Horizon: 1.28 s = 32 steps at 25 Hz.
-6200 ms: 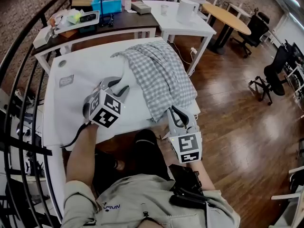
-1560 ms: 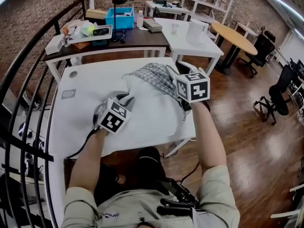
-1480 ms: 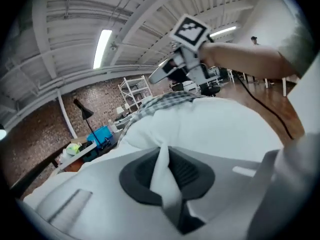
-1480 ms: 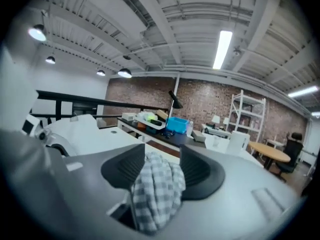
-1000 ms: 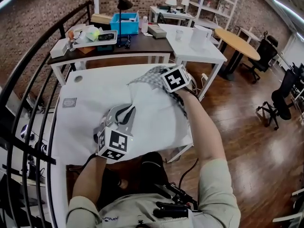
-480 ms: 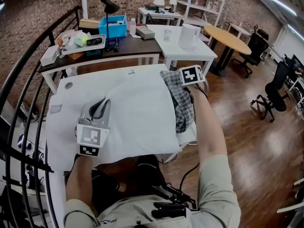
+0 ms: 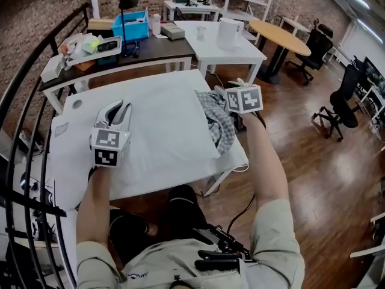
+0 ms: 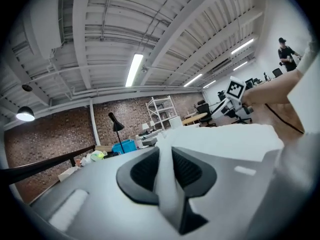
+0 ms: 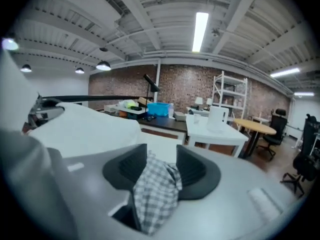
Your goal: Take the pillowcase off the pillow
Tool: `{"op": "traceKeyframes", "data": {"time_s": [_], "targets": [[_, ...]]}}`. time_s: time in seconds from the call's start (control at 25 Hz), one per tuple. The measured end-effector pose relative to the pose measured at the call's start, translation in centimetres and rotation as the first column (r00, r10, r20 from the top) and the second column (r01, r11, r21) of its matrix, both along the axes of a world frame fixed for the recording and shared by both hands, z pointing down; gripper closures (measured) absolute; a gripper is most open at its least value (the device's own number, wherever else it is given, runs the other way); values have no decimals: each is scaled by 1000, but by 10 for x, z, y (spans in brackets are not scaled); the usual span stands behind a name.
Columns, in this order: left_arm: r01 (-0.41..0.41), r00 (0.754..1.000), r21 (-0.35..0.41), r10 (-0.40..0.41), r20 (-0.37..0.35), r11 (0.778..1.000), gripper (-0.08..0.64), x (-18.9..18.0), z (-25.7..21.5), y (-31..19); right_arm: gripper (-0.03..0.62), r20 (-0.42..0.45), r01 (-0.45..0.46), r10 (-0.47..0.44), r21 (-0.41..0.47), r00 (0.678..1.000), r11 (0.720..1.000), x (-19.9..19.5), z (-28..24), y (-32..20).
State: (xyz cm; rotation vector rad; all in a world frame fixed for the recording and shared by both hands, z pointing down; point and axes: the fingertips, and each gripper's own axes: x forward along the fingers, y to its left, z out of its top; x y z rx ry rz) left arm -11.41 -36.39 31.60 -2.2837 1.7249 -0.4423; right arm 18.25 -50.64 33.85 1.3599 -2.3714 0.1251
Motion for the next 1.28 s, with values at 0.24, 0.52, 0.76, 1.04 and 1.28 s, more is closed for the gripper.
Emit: {"op": "traceKeyframes", "data": {"time_s": [0.24,0.52,0.76,1.04,1.28], "targets": [[-59,997,41,57,44,997,388,19,-19,54,457,-178,59,-97,-207,979,977,11,104,79],[-62,982,-13,64,177,998,378,-4,-10,151,584,-308,152,-237,-273,922,950,-24,172,106],[131,982,-187,-102,158,974,235,-99,52,201,479,-20,263,-264,-29,964,964,-32,54,127],[171,985,-280,-160,61,945,233,-131,116,180,324,-185,511,-498,30,847,859,-123,42,173],[137,990,-264,-126,61,955,301,-124,115,117,400,-238,315,-296,41,925,948,-112,66,141]]}}
